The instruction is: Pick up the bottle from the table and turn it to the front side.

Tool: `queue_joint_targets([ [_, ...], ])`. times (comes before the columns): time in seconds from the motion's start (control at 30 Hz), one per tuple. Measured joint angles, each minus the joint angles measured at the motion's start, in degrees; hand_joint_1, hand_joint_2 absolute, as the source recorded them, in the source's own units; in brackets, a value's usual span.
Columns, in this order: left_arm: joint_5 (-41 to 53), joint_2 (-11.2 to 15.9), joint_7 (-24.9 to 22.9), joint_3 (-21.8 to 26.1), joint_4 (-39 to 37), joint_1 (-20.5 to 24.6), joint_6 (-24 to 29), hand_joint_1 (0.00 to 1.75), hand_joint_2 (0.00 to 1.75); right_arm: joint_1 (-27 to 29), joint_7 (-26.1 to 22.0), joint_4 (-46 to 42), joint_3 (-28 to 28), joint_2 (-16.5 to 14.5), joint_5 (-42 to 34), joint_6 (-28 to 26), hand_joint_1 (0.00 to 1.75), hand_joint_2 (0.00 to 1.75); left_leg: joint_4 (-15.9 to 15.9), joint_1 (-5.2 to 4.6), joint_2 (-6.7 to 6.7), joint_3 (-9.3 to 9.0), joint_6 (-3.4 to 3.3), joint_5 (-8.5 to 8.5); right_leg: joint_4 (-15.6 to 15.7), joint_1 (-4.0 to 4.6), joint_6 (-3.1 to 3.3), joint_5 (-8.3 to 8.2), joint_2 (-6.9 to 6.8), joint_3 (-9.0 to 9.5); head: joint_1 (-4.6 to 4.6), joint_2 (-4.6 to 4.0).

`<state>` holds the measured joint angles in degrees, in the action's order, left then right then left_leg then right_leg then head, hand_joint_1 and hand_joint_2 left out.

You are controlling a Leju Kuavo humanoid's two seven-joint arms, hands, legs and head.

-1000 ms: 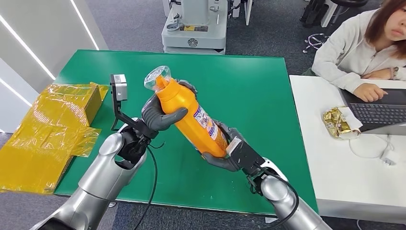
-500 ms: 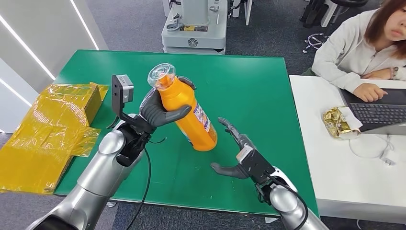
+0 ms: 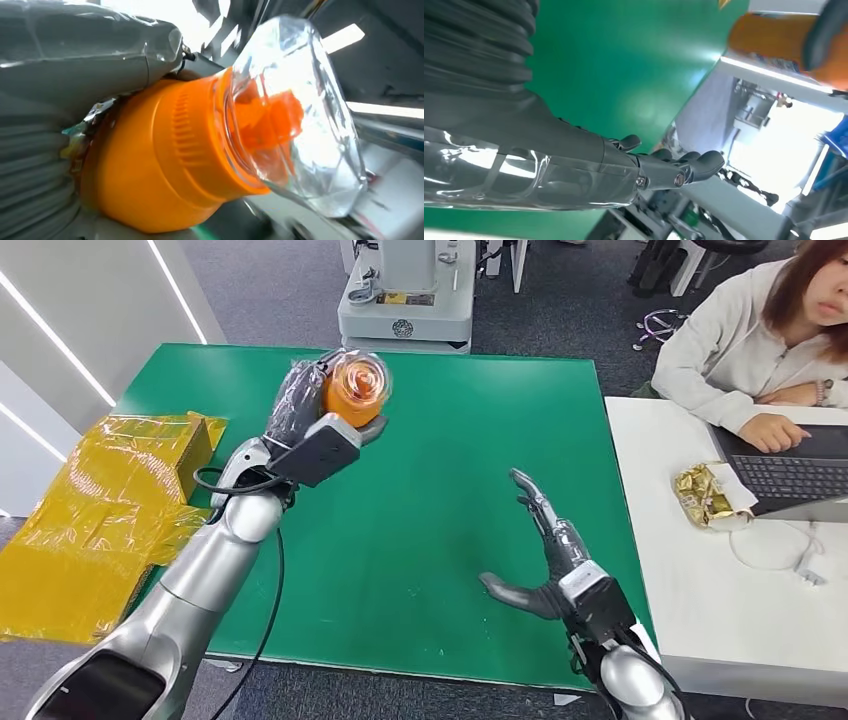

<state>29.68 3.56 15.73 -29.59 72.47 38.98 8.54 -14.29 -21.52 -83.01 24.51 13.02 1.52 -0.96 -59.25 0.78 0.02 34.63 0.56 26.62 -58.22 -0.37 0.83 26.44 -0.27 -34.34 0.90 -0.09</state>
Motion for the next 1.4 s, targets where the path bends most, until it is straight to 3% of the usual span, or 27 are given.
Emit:
queue_joint_targets([
  [0.1, 12.91, 0.47, -0.58, -0.27, -0.64, 0.06, 4.98, 1.75, 1.75, 1.33, -0.53, -1.79, -2.02, -0.81, 1.85, 0.0, 0.0, 1.75, 0.01, 0.0, 0.01, 0.0, 0.0, 0.0, 0.0, 0.0, 0.0, 0.0, 0.01, -0.01, 0.01, 0.0],
  [0.5, 34.64, 2.62, -3.66, -0.66, -0.95, -0.51, 9.14, 1.73, 1.75, 4.53, -2.76, -5.03, -7.56, -3.12, 3.41, 1.27, 0.0, 1.75, 0.01, 0.0, 0.01, 0.0, 0.0, 0.0, 0.0, 0.0, 0.0, 0.0, 0.01, 0.01, 0.0, 0.0],
  [0.9, 41.23, 6.8, -5.64, -0.49, -0.67, -1.26, 8.89, 1.7, 1.75, 7.47, -4.48, -7.56, -12.02, -3.13, 1.89, 1.65, 0.0, 1.75, 0.01, 0.0, 0.03, 0.0, 0.0, 0.0, -0.01, 0.0, 0.0, 0.0, 0.03, 0.01, -0.01, 0.0],
  [1.1, 44.42, 10.84, -7.46, 1.11, 0.03, -4.63, 9.97, 1.7, 1.75, 10.84, -5.06, -9.77, -14.53, -2.91, 0.72, 1.84, 0.0, 1.75, 0.03, 0.02, 0.04, 0.0, 0.01, 0.01, 0.0, 0.0, 0.0, 0.02, 0.05, -0.02, 0.01, 0.0],
  [1.4, 47.22, 13.44, -10.08, 4.19, 0.83, -8.98, 9.9, 1.72, 1.75, 14.88, -3.34, -14.61, -17.51, -3.66, 3.11, 2.37, 0.0, 1.75, 0.05, 0.01, 0.03, 0.01, 0.0, 0.01, 0.0, 0.0, 0.0, 0.03, 0.02, -0.01, -0.01, 0.0],
])
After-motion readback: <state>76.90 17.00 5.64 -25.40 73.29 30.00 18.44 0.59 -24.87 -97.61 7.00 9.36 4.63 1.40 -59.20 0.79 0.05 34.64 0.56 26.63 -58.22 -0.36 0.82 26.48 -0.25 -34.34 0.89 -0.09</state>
